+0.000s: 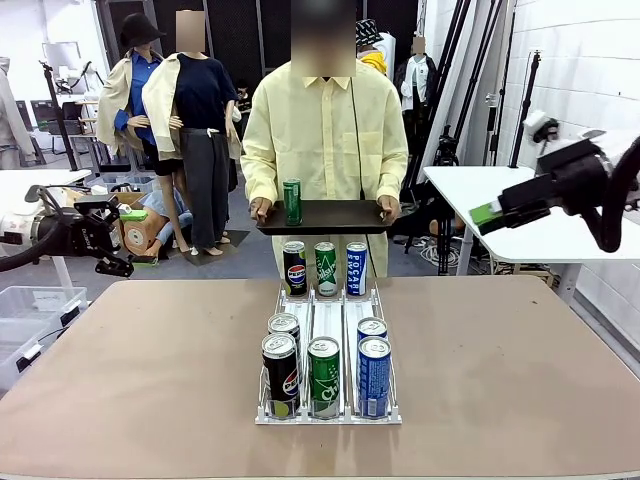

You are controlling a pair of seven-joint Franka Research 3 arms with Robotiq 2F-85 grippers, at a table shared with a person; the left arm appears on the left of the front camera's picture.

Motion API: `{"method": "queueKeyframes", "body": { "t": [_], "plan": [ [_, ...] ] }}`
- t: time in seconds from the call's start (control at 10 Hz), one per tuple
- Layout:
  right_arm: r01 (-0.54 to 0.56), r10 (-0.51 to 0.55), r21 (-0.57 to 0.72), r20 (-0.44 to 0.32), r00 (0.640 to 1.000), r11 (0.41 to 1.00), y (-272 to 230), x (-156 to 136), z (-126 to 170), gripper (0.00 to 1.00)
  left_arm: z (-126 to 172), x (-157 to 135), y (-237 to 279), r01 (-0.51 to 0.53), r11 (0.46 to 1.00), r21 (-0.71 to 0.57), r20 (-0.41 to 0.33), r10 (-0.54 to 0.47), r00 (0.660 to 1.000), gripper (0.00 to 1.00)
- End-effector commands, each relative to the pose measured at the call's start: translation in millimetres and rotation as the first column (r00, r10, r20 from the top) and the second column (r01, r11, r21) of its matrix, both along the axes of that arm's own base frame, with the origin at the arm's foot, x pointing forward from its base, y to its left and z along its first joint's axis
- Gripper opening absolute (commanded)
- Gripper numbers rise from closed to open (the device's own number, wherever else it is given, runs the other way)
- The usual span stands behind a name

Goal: Retrieve and hand over the desired beverage to the person.
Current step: Pick up another can of the same type that the person held from the Automatic Can Dispenser.

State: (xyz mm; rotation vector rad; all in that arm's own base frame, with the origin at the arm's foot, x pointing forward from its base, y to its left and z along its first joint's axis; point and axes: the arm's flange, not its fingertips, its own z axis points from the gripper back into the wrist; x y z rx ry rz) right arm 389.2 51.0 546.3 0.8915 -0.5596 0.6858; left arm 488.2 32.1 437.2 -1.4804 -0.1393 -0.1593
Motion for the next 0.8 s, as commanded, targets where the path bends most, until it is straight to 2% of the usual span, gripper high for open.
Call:
{"method": "queueKeyframes", "body": {
  "t": [0.0,0.2,0.4,0.7],
  "plan": [
    [-0.002,-0.007,-0.161,-0.056,0.998,0.987,27.0,7.9,12.0,1.00,1.2,0.5,1.3,-0.002,1.000,0.000,0.003,0.002,1.000,1.00],
    [-0.035,0.006,-0.285,-0.100,0.995,0.958,62.0,17.2,22.8,1.00,1.2,0.5,1.3,-0.002,1.000,0.000,0.003,0.002,1.000,1.00],
    [-0.061,0.002,-0.381,-0.154,0.988,0.923,93.3,27.7,16.7,1.00,1.2,0.5,1.3,-0.002,1.000,0.000,0.003,0.002,1.000,1.00],
    [-0.088,-0.008,-0.457,-0.203,0.979,0.885,133.9,30.0,-4.4,1.00,1.2,0.5,1.3,-0.002,1.000,0.000,0.003,0.002,1.000,1.00]
  ]
}}
